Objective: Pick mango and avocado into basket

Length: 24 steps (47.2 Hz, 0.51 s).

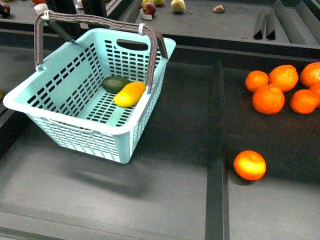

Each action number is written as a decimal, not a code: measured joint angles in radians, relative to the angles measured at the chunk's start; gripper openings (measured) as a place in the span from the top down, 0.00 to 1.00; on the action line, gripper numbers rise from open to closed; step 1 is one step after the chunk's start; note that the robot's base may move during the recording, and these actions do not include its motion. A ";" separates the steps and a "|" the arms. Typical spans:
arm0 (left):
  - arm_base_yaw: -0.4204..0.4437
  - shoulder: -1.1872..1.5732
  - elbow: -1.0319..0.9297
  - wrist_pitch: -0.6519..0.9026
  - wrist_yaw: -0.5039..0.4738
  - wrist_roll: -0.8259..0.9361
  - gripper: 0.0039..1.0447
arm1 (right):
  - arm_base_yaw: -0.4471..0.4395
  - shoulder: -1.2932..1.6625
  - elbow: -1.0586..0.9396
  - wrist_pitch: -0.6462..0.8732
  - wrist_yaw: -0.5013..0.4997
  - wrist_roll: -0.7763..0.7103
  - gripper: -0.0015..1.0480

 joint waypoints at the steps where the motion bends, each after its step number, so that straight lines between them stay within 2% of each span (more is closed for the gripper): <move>1: 0.000 -0.007 0.000 -0.007 0.000 0.000 0.97 | 0.000 0.000 0.000 0.000 0.000 0.000 0.07; 3: 0.000 -0.018 0.000 -0.018 0.000 0.000 0.97 | 0.000 0.000 0.000 0.000 0.000 0.000 0.07; 5: 0.000 -0.105 0.000 -0.134 0.000 0.000 0.97 | 0.000 0.000 0.000 0.000 0.000 0.000 0.07; 7: 0.000 -0.168 0.000 -0.185 0.000 0.000 0.97 | 0.000 0.000 0.000 0.000 0.000 0.000 0.07; 24: 0.000 -0.187 0.000 -0.193 0.000 0.000 0.97 | 0.000 0.000 0.000 0.000 0.000 0.000 0.07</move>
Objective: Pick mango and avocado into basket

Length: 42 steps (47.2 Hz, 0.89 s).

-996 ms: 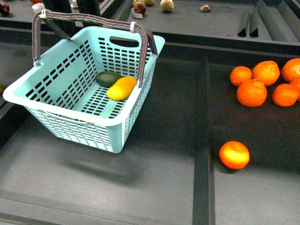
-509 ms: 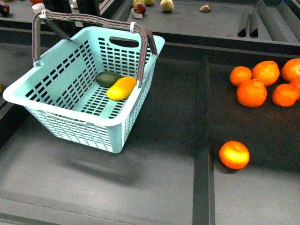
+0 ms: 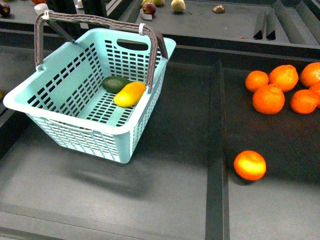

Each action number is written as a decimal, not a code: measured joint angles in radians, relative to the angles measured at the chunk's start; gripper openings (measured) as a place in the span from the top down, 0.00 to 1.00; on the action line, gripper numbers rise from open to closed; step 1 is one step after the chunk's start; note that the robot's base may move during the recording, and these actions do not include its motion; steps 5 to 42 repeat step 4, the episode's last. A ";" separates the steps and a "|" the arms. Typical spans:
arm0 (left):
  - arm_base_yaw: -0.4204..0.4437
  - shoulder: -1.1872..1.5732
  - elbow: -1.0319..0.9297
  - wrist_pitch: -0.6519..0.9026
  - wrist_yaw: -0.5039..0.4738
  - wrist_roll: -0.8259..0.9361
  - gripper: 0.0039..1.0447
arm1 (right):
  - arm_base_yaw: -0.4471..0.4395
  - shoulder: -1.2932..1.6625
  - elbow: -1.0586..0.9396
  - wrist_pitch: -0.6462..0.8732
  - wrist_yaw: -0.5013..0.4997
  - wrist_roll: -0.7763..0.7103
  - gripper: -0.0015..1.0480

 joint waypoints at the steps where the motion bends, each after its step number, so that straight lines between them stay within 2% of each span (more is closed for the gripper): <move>1: 0.000 0.000 0.000 0.000 0.000 0.000 0.97 | 0.000 0.000 0.000 0.000 0.000 0.000 0.07; 42: 0.000 0.000 0.000 0.000 0.000 0.000 0.97 | 0.000 0.000 0.000 0.000 0.000 0.000 0.07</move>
